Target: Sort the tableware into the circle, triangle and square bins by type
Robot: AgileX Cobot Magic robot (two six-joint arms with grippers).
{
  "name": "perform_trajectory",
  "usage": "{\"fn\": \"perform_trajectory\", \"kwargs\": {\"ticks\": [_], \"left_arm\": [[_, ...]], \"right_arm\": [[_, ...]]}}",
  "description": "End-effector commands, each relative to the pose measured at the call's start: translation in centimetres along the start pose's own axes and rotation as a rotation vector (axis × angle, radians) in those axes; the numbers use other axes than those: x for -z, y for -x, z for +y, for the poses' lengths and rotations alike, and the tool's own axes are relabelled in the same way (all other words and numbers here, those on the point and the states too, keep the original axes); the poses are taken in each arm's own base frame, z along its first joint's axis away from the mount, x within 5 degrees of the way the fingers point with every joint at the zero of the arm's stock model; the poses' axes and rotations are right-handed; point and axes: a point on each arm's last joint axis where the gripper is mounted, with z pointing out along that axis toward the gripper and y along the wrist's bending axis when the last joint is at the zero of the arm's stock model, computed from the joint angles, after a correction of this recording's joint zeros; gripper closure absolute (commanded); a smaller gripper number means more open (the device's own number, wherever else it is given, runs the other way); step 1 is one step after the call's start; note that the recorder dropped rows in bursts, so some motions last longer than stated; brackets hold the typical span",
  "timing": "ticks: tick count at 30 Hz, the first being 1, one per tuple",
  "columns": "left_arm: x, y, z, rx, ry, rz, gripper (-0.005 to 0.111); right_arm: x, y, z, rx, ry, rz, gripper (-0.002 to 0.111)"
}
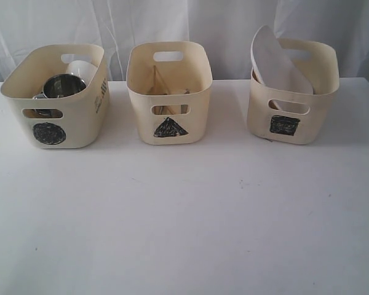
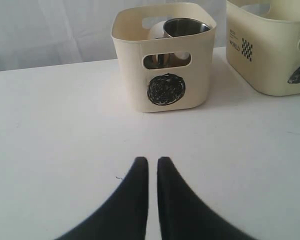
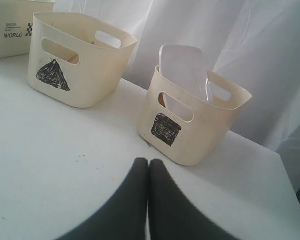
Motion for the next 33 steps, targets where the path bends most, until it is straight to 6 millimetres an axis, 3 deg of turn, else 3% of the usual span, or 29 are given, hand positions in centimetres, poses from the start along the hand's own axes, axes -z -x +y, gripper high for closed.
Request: {"fn": "perform_trajectory", "kwargs": {"ticks": [1,6,19,33], "left_arm": [[0.01,-0.05,-0.02,0.017,-0.002,-0.007,0.093],[0.01,-0.05,-0.02,0.017,-0.002,-0.007,0.093],[0.01,-0.05,-0.02,0.017,-0.002,-0.007,0.093],[0.01,-0.05,-0.02,0.017,-0.002,-0.007,0.093]], "right_arm": [[0.01,-0.18,0.02,-0.007,-0.007,0.0,0.108],[0.01,-0.21,-0.06,0.125,-0.015,0.004,0.108],[0.01,-0.15,-0.08,-0.173,-0.017,-0.006,0.108],[0.01,-0.47,0.01,-0.18,-0.011,0.031,0.108]]}}
